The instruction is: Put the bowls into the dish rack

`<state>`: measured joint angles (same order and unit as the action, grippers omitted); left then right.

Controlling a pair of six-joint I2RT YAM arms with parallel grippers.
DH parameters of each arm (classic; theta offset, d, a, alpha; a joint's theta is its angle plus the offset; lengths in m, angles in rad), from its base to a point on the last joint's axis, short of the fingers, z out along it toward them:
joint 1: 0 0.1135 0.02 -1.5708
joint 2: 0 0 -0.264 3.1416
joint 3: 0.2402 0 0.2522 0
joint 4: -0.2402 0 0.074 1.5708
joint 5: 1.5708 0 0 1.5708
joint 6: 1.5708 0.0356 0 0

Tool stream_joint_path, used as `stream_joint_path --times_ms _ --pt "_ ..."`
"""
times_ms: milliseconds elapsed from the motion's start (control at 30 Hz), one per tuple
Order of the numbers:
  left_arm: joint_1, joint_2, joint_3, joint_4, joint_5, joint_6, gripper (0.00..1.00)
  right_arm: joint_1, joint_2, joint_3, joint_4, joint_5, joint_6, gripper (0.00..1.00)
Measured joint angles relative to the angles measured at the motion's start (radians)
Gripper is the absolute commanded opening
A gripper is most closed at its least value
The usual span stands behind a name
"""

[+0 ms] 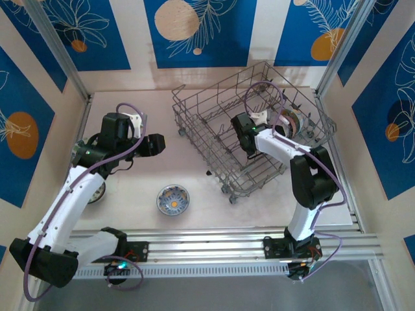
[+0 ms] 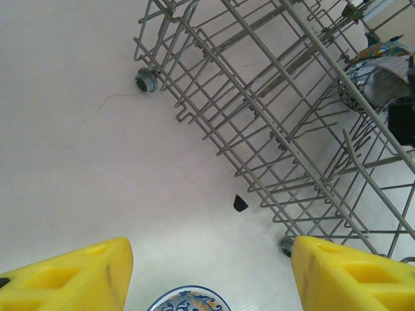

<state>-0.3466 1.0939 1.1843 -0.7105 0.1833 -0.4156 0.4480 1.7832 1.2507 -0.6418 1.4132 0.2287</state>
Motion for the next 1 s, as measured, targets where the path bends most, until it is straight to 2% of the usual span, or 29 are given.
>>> stream_joint_path --times_ms 33,133,400,633,800,1000 --pt "0.0 0.0 0.0 0.0 0.0 0.0 0.66 0.0 0.008 0.002 -0.013 -0.006 0.014 0.4" --pt "0.001 0.0 0.0 0.0 0.0 0.0 0.66 0.001 0.021 0.01 -0.058 -0.007 0.042 0.49" --pt "0.004 -0.004 -0.006 -0.001 0.0 0.0 0.66 -0.008 0.028 0.037 -0.089 -0.012 0.063 0.59" --pt "0.018 -0.004 -0.023 -0.008 0.001 0.005 0.68 -0.027 0.016 0.038 -0.02 -0.058 -0.031 0.77" --pt "0.057 -0.003 -0.051 -0.044 0.001 0.01 0.7 -0.037 -0.06 0.037 0.055 -0.152 -0.126 1.0" --pt "0.073 0.001 -0.124 -0.113 0.009 0.022 0.71 -0.044 -0.128 0.038 0.103 -0.301 -0.178 0.99"
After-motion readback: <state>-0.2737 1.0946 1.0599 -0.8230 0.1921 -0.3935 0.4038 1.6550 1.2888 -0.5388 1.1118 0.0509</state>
